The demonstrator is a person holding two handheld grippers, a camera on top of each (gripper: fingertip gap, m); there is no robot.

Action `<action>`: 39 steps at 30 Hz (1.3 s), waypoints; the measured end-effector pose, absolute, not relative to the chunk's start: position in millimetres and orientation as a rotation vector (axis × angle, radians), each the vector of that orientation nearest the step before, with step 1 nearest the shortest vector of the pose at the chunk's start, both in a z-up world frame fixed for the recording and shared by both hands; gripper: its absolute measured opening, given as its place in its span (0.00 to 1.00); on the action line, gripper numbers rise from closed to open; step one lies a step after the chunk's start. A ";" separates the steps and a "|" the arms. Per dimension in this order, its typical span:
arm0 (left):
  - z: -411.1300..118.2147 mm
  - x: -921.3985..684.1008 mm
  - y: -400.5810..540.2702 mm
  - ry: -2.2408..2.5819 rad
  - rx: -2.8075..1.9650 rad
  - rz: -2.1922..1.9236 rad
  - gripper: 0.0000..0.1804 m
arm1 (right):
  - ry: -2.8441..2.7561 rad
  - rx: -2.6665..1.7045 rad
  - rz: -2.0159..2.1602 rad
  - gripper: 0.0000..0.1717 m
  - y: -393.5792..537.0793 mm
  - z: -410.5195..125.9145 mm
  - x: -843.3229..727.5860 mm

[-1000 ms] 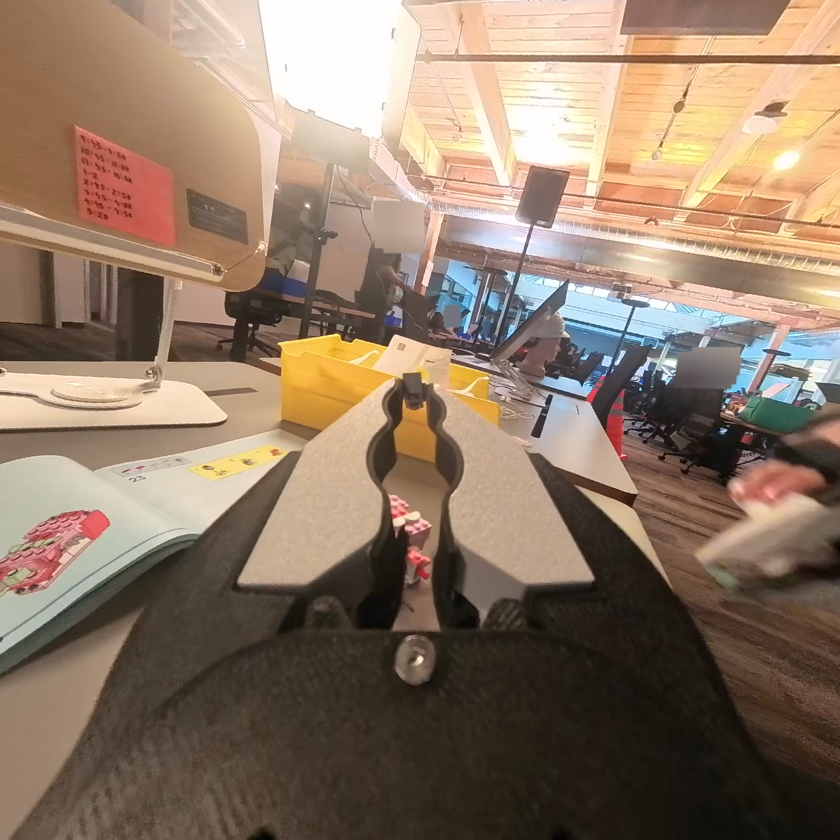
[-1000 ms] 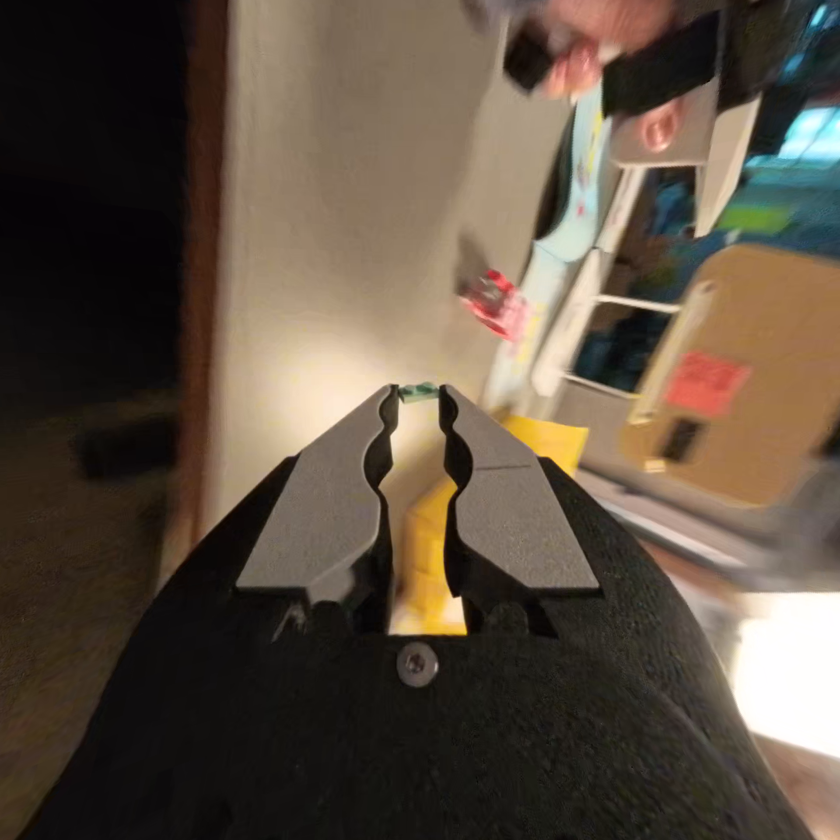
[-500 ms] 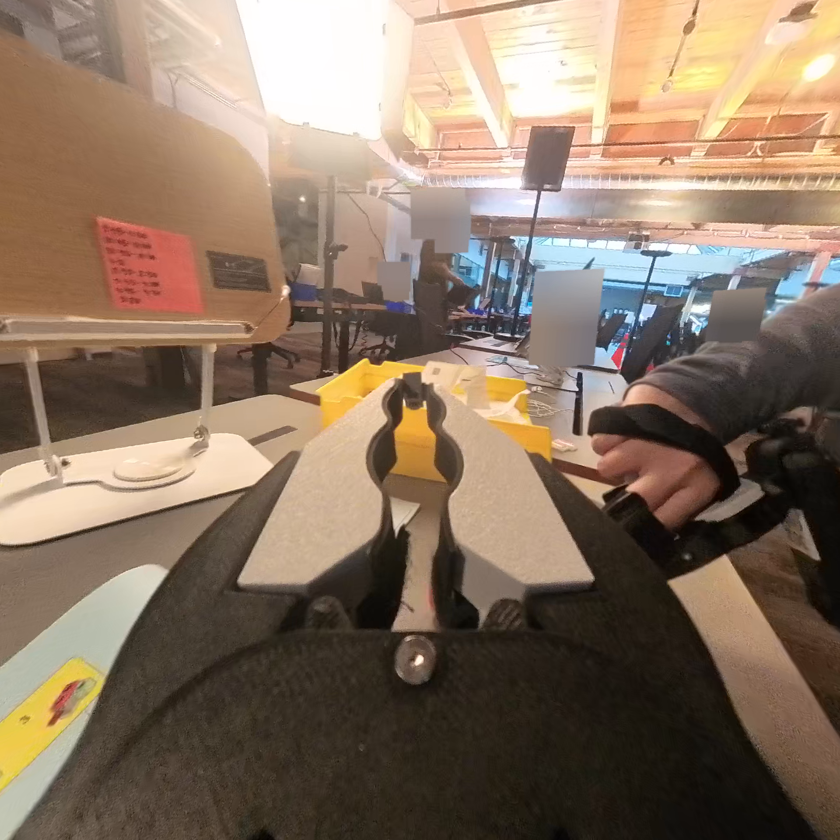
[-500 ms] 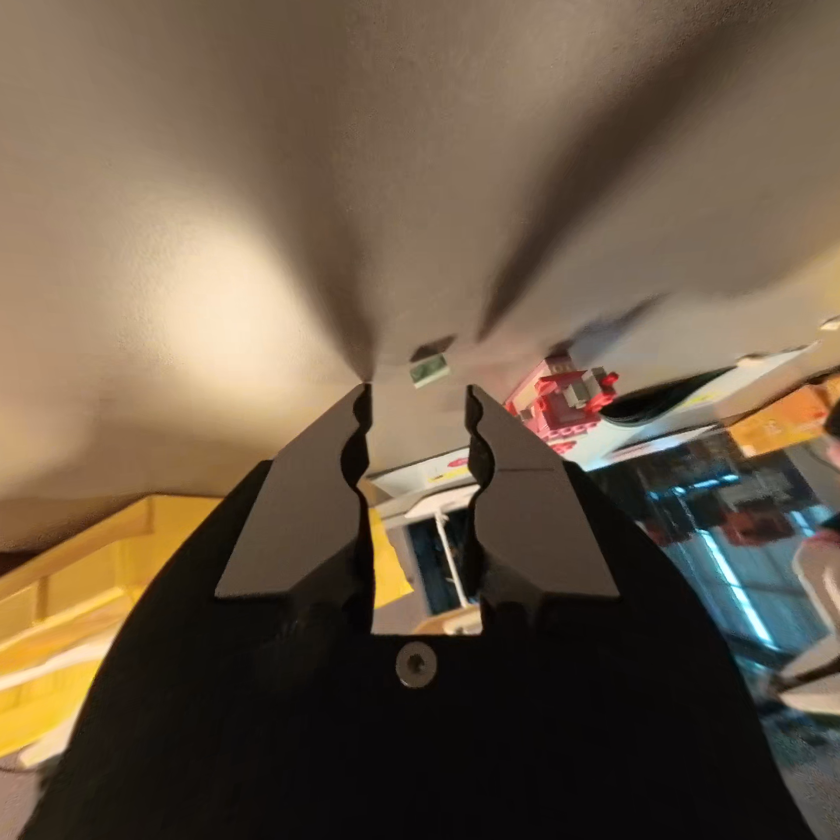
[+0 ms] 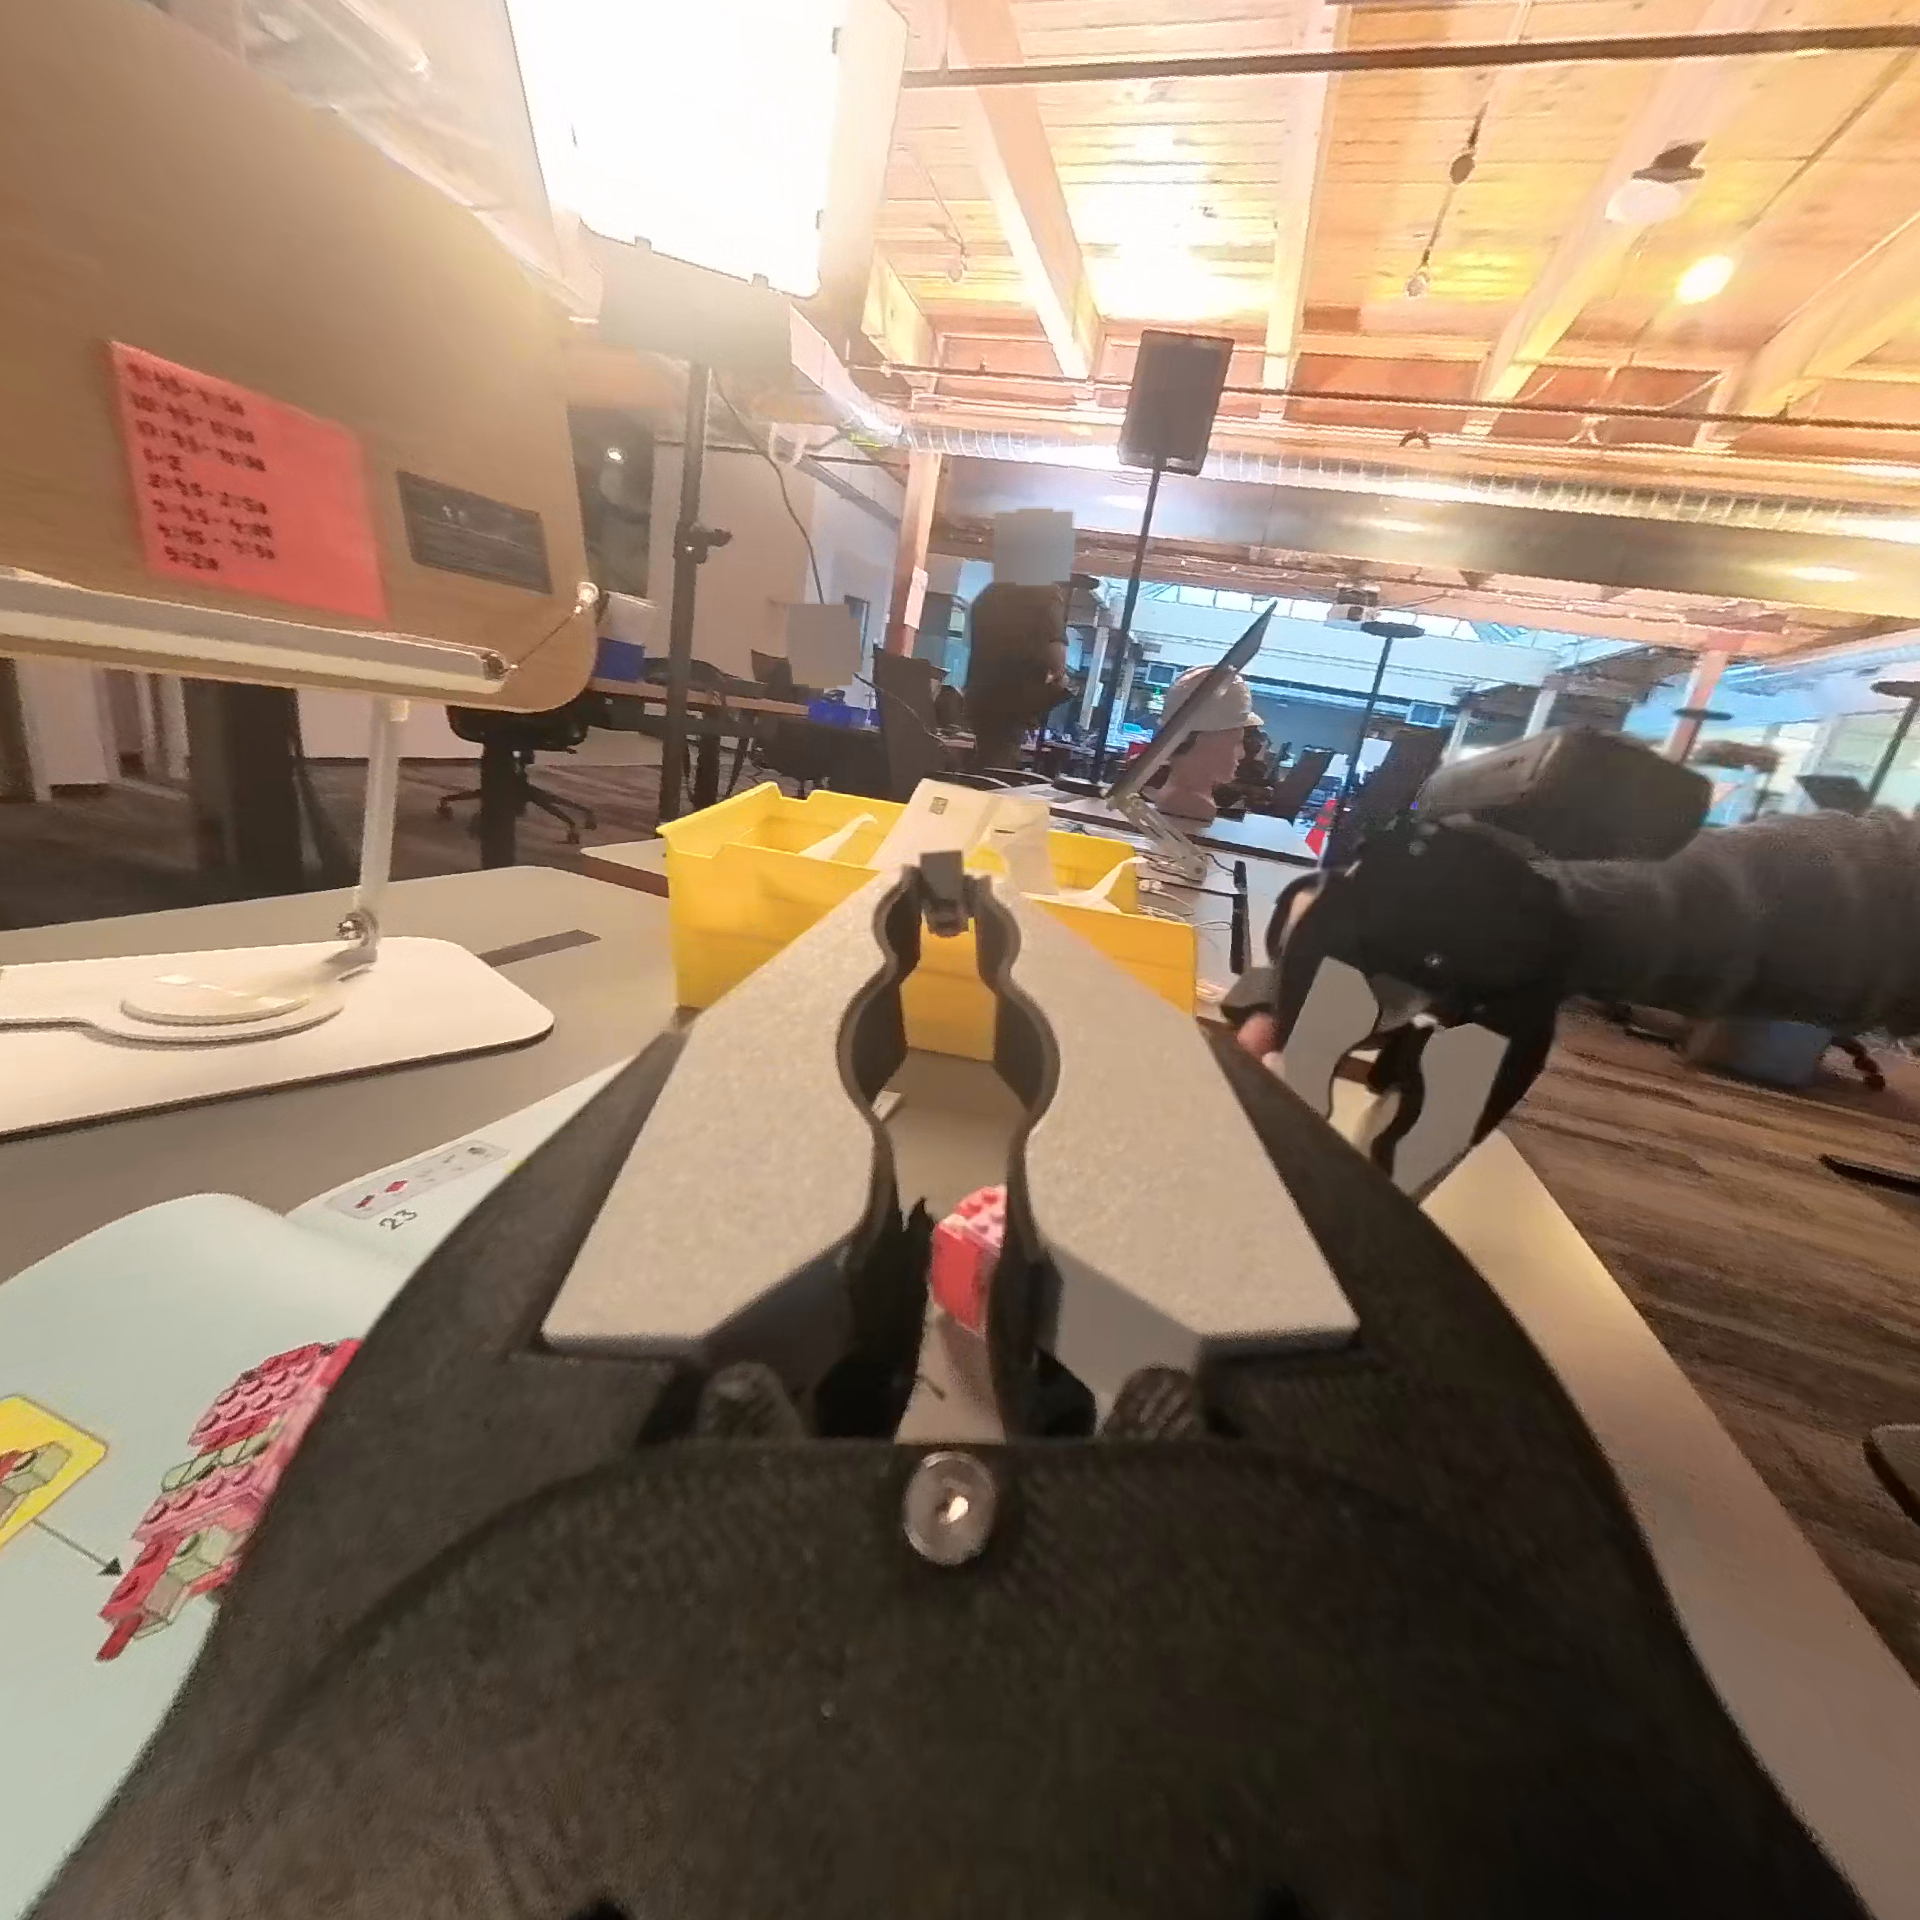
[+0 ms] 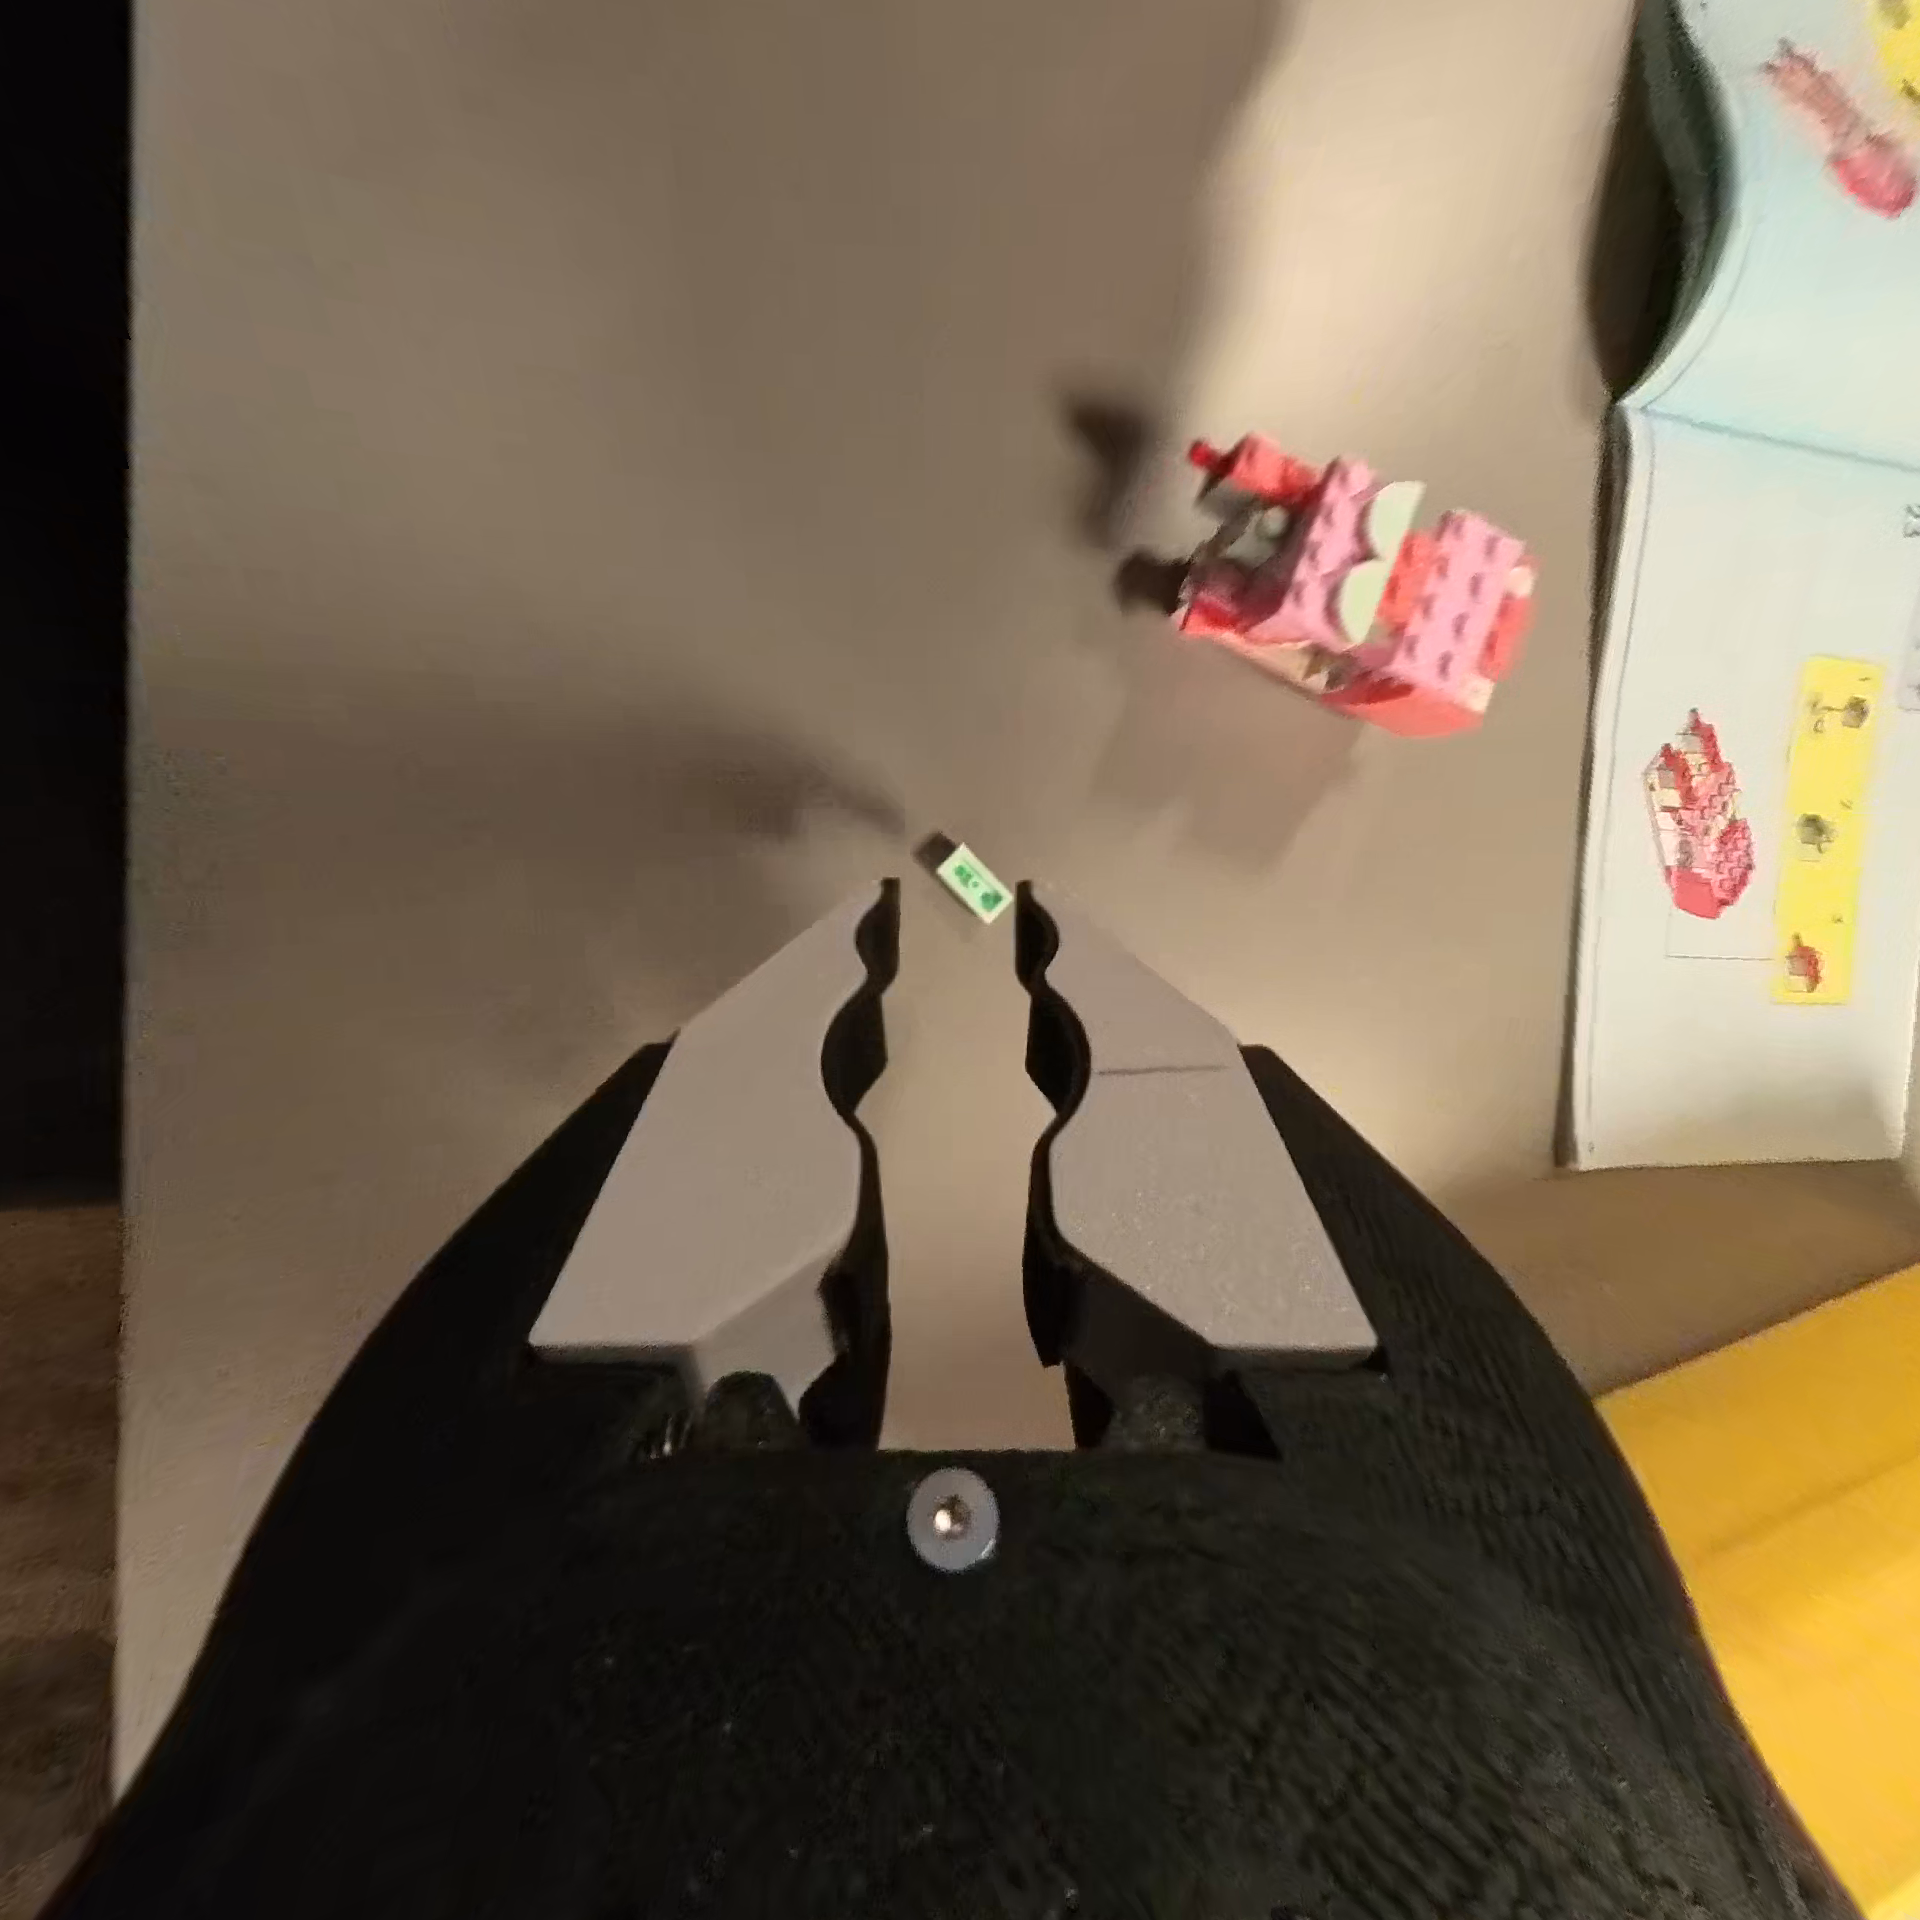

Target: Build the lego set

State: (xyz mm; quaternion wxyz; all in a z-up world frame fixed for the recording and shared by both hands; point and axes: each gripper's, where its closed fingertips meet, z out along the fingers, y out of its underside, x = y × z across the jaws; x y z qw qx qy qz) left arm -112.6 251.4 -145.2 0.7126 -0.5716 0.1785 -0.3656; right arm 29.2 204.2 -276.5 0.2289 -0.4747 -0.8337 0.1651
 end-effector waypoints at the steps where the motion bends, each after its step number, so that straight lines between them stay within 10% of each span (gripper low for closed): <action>1: -145.5 -111.6 250.5 0.412 -1.265 -0.805 0.05 | -2.319 -1.292 0.438 0.12 204.4 -282.7 30.0; 23: -122.2 -87.1 216.4 0.633 -1.033 -0.489 0.05 | -2.365 -1.457 0.430 0.03 213.4 -284.4 21.7; 39: 75.0 -130.7 165.7 0.280 -0.679 -0.622 0.05 | -2.199 -0.936 0.646 0.03 172.2 84.5 -118.3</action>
